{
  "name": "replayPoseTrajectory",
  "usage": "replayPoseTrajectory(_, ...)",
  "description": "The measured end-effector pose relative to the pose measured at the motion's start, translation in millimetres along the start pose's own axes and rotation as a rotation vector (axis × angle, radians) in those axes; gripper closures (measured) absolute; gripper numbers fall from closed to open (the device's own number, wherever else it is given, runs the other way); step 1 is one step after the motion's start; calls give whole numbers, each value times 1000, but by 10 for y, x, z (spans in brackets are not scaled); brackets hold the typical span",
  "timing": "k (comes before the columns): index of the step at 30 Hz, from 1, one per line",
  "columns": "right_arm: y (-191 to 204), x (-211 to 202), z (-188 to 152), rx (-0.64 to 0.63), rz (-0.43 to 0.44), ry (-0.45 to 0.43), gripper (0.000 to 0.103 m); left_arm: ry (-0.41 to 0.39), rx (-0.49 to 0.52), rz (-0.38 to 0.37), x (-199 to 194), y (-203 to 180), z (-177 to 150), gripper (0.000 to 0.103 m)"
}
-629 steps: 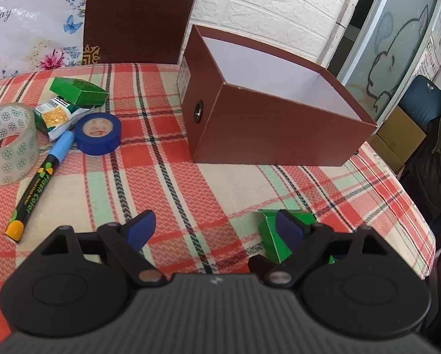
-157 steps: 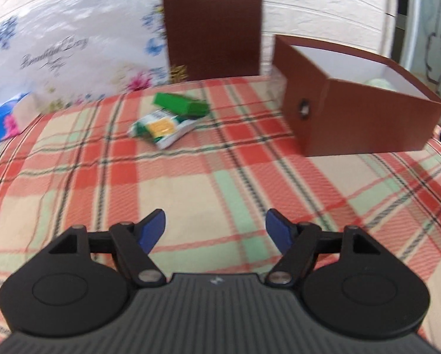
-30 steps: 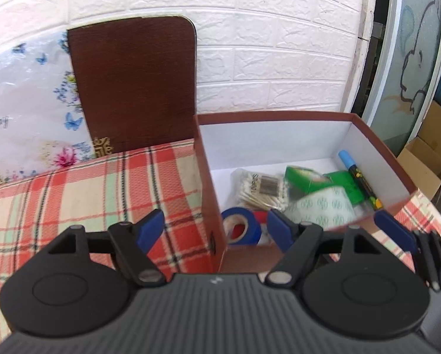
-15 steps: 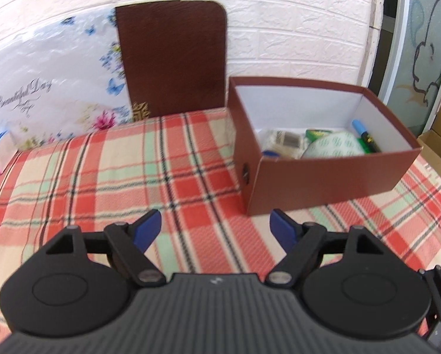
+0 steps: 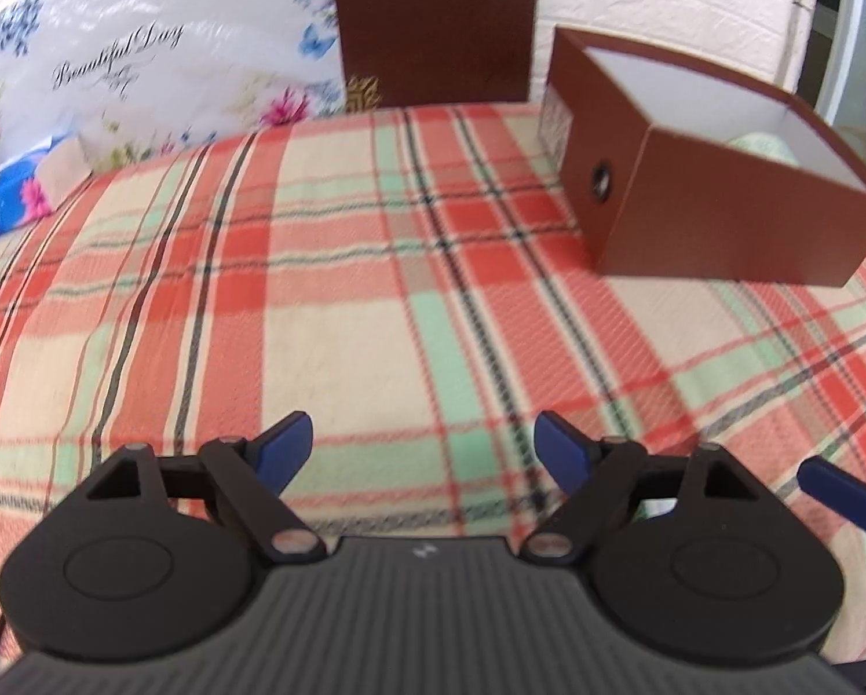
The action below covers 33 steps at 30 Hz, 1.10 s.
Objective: Organize objects
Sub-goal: 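Move the right gripper to the green-and-yellow snack packet and grasp it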
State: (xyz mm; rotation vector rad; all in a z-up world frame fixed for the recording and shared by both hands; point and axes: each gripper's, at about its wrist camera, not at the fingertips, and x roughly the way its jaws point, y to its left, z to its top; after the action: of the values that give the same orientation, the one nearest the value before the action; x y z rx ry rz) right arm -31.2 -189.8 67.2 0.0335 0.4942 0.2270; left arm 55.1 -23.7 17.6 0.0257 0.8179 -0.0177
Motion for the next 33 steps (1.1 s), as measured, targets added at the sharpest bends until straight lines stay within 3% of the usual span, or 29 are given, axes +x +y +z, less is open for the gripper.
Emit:
replayPoseTrajectory(5, 92, 62, -32, -43, 10, 49, 20, 35, -21, 12, 122, 119, -121, 16)
replayPoseTrajectory(16, 154, 181, -55, -77, -3, 108, 16, -54, 22, 22, 164, 198, -284, 0)
replayPoseTrajectory(21, 212, 201, -68, -118, -18, 115, 17, -68, 24, 7, 179, 229, -296, 0)
replayPoseTrajectory(26, 209, 220, -58, -114, -44, 98, 29, -89, 27, -3, 181, 252, -323, 0)
replayPoseTrajectory(33, 204, 232, -56, -106, -74, 95, 25, -110, 27, -10, 179, 265, -356, 0)
